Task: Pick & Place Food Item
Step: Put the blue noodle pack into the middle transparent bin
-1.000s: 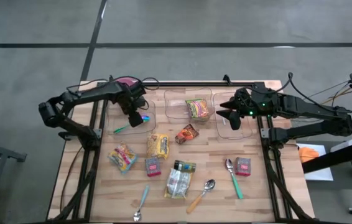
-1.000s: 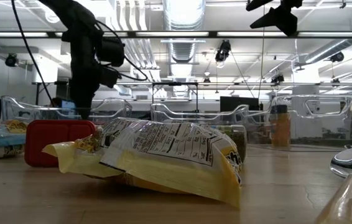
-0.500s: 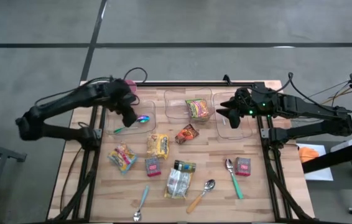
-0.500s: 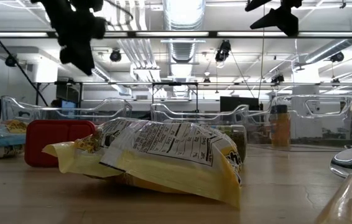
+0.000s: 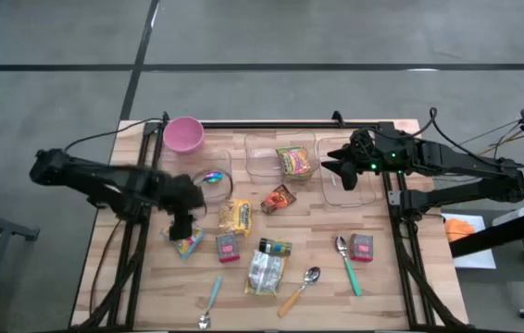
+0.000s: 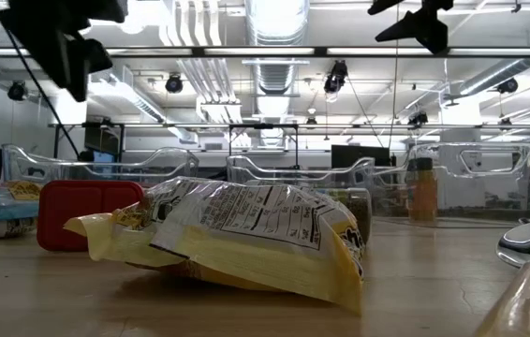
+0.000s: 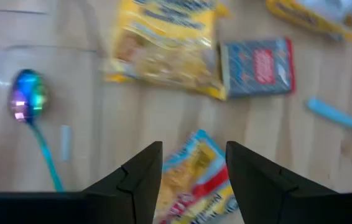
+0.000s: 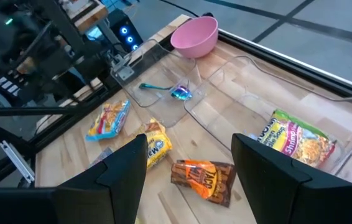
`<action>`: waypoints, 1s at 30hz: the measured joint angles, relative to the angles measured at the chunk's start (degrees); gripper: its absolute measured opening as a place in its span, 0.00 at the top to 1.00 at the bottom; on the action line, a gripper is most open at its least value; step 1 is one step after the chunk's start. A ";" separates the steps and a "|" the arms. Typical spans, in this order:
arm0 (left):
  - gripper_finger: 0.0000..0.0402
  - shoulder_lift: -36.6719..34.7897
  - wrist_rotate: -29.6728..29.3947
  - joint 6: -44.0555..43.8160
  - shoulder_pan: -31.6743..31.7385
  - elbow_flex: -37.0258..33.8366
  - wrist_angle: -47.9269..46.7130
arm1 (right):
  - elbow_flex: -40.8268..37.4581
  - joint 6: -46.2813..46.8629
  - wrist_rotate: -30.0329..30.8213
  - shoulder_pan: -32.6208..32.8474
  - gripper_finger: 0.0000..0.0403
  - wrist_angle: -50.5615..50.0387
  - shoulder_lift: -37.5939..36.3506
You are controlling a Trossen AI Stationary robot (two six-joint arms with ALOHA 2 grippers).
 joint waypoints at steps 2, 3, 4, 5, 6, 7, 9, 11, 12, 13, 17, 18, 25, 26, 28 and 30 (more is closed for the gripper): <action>0.54 2.29 -0.18 -0.80 -3.79 0.00 0.06 | 0.00 -0.06 -0.24 0.00 0.43 -0.22 0.00; 0.54 3.59 -0.19 -0.77 -5.38 0.00 0.06 | 0.00 -0.10 -0.38 0.02 0.43 -0.28 0.00; 0.54 4.96 -0.19 -0.73 -6.71 0.00 -0.01 | 0.00 -0.11 -0.51 0.02 0.43 -0.32 0.00; 0.54 6.41 -0.18 -0.38 -7.67 0.00 -0.09 | 0.00 -0.14 -0.64 0.04 0.43 -0.31 0.00; 0.54 7.99 -0.15 0.18 -8.27 0.00 -0.17 | 0.00 -0.15 -0.63 0.19 0.43 -0.32 0.00; 0.54 9.53 -0.14 1.10 -8.61 0.00 -0.20 | 0.00 -0.15 -0.63 0.37 0.43 -0.32 0.00; 0.54 12.68 -0.11 2.95 -8.62 -0.01 -0.18 | 0.00 -0.14 -0.63 0.49 0.43 -0.33 0.00; 0.54 15.57 -0.19 4.47 -8.36 -0.02 -0.18 | -0.07 0.09 -0.62 0.97 0.43 -0.31 0.00; 0.54 16.92 -0.17 5.07 -8.07 -0.02 -0.15 | -0.15 0.16 -0.60 1.22 0.43 -0.35 0.00; 0.54 18.07 -0.16 5.79 -7.81 -0.06 -0.01 | -0.21 0.16 -0.61 1.51 0.43 -0.33 0.00; 0.54 20.88 0.55 7.57 -7.60 -1.34 0.55 | -0.81 0.03 -0.48 2.47 0.43 -0.33 -0.02; 0.54 21.02 1.32 7.71 -7.62 -2.10 0.81 | -1.02 -0.05 -0.46 2.57 0.43 -0.33 -0.01; 0.54 19.93 3.81 8.30 -7.62 -7.52 7.05 | -2.38 0.22 -0.41 2.51 0.43 -0.35 0.00; 0.54 19.93 3.46 8.12 -7.62 -7.88 7.85 | -2.48 0.48 -0.41 2.51 0.43 -0.32 0.00; 0.54 19.93 2.06 8.06 -7.62 -8.31 8.68 | -2.67 1.14 -0.41 2.51 0.43 -0.31 0.00; 0.54 19.93 1.04 7.93 -7.60 -8.24 9.14 | -2.71 1.72 -0.43 2.64 0.43 -0.35 0.00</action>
